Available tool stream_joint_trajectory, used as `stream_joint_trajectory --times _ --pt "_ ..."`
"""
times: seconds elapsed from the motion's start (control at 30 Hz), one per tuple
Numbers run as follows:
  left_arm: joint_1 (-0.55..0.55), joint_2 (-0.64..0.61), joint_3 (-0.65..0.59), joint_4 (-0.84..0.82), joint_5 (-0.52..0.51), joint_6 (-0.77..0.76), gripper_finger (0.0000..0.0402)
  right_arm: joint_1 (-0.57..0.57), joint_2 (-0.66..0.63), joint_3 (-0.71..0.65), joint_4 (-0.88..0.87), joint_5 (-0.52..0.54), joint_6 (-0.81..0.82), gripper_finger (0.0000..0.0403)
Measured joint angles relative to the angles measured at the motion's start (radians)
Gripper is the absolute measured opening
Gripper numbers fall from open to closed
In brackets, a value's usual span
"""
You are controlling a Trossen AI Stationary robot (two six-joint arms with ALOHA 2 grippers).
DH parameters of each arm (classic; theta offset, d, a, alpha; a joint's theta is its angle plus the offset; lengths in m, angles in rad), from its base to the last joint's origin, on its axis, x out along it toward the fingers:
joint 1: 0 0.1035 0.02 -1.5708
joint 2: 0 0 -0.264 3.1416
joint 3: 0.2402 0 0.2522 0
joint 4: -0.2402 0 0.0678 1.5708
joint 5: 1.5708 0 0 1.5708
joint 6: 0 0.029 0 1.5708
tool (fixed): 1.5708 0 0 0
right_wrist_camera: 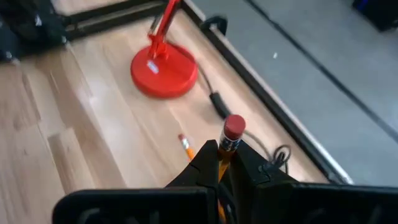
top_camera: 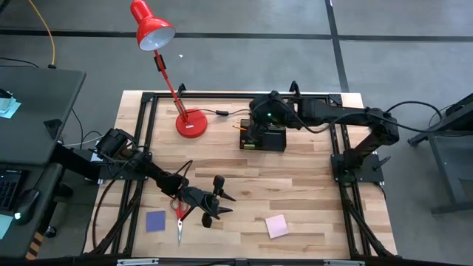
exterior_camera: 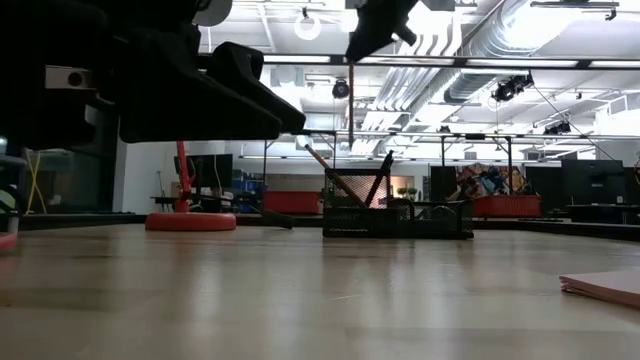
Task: Pick and place office supplies into organizer
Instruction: Put the orange pencil into the desk organizer
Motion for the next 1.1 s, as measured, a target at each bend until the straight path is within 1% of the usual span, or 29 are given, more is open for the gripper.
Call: stream_joint_trajectory --times 0.1,0.2,0.3,0.63,0.73,1.0,1.1 --pt "0.000 0.000 0.000 0.007 0.000 0.000 0.0173 -0.027 0.029 0.000 -0.045 -0.005 0.000 0.0000" --pt "0.000 0.000 0.000 0.000 0.000 0.002 0.0173 -0.052 0.054 0.000 -0.027 -0.058 -0.006 0.0000" --pt "0.000 0.000 0.000 -0.006 0.000 0.002 0.0173 -0.062 0.083 0.000 0.001 -0.046 -0.023 0.0000" --pt "0.000 0.000 0.000 -0.019 -0.001 0.002 0.0173 -0.130 0.189 0.000 0.013 -0.079 -0.045 0.0000" --pt "0.000 0.000 0.000 -0.020 0.000 0.002 0.0173 -0.147 0.222 0.000 0.025 -0.116 -0.046 0.0000" --pt "0.000 0.000 0.000 -0.022 0.000 0.000 0.0172 -0.172 0.285 0.000 0.048 -0.147 -0.068 0.0000" --pt "0.000 0.000 0.000 -0.026 0.000 -0.001 0.0172 -0.174 0.296 0.001 0.044 -0.142 -0.067 0.0013"
